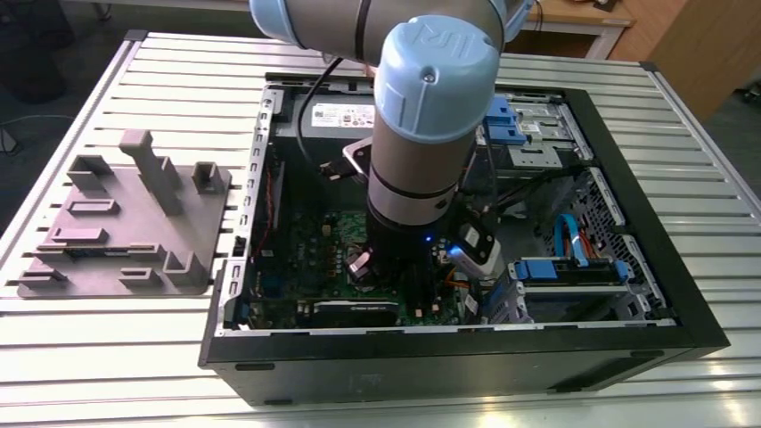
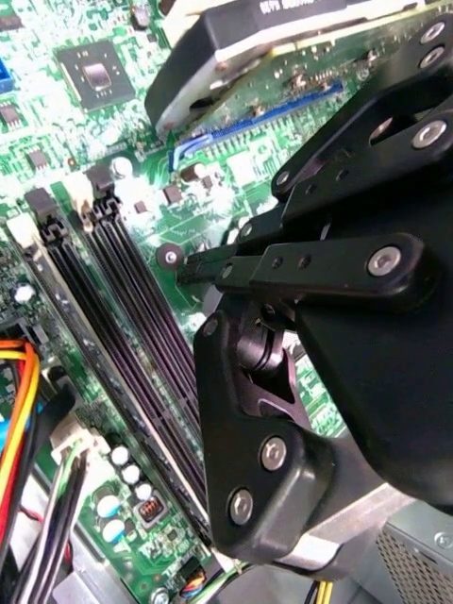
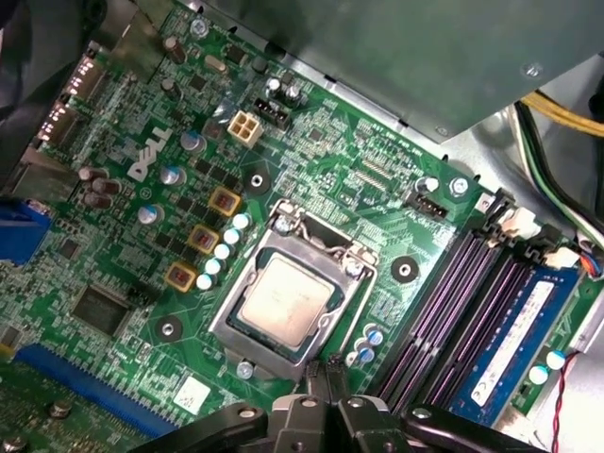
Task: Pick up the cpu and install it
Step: 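Install the first cpu locking lever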
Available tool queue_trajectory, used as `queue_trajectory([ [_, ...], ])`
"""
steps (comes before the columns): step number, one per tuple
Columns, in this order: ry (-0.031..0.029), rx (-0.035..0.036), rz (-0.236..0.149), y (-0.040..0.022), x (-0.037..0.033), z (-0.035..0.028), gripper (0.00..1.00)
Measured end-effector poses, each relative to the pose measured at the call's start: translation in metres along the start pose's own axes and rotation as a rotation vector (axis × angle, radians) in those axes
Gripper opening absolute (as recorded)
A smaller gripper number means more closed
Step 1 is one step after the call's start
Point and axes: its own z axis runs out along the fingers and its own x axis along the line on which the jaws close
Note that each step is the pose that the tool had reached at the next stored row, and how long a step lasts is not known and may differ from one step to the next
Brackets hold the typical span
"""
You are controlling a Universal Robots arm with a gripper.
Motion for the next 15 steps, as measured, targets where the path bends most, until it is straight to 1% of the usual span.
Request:
queue_trajectory([
  [1, -0.0004, 0.0004, 0.0, -0.0004, 0.0003, 0.0, 0.1],
  [2, -0.0021, 0.0014, 0.0, -0.0007, 0.0004, 0.0004, 0.1],
  [6, -0.016, 0.0071, 0.0, -0.0017, 0.001, 0.0028, 0.1],
  [7, -0.0189, 0.0074, 0.0, -0.0019, 0.001, 0.0029, 0.1],
  [8, -0.0218, 0.0053, 0.0, -0.002, 0.0011, 0.0028, 0.1],
  [10, -0.0249, 0.0019, 0.0, -0.002, 0.0014, 0.0028, 0.1],
  [12, -0.0267, 0.0001, 0.0, -0.0019, 0.0016, 0.0024, 0.1],
  [14, -0.0285, -0.0016, 0.0, -0.0017, 0.0014, -0.0008, 0.1],
  [15, -0.0278, -0.0013, 0.0, -0.0018, 0.0014, -0.0044, 0.1],
])
